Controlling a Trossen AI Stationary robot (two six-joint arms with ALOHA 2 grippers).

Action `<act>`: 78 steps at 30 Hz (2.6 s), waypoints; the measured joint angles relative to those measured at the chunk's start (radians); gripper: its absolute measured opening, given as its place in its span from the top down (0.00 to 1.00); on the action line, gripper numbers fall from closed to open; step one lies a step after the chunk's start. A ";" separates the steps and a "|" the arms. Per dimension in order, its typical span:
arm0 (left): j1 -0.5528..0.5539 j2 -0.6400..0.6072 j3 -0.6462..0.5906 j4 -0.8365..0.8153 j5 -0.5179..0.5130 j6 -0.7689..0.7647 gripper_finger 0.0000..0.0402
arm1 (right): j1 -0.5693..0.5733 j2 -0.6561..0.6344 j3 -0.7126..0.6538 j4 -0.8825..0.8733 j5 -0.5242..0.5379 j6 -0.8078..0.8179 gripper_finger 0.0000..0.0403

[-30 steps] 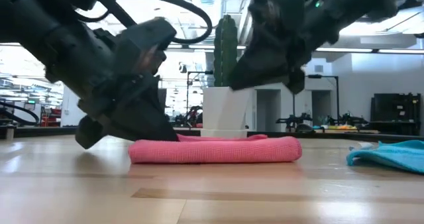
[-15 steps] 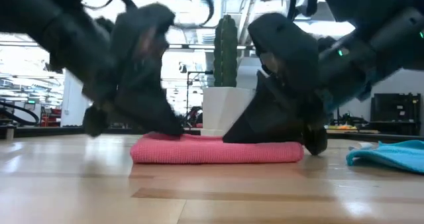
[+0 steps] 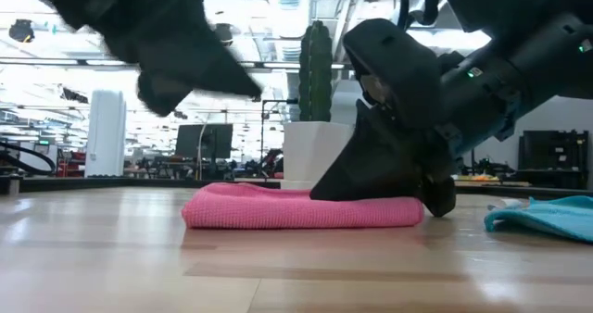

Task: Fold microfiber towels
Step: Fold the pink microfiber cloth

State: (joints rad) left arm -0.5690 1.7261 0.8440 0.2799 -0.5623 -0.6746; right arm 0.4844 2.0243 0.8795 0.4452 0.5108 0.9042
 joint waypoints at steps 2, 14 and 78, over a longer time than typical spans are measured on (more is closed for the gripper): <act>-0.015 0.025 0.000 -0.015 -0.033 -0.037 1.00 | -0.002 0.001 0.000 0.000 0.002 0.009 0.77; -0.045 0.228 0.120 -0.114 0.093 -0.050 1.00 | 0.003 0.005 0.001 -0.001 0.012 0.010 0.77; 0.005 0.175 0.041 -0.418 -0.174 -0.538 1.00 | 0.013 0.005 0.000 -0.025 -0.015 0.004 0.77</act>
State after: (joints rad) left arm -0.5644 1.9007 0.8852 -0.1384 -0.7362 -1.2128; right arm 0.4976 2.0296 0.8795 0.4201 0.4957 0.9085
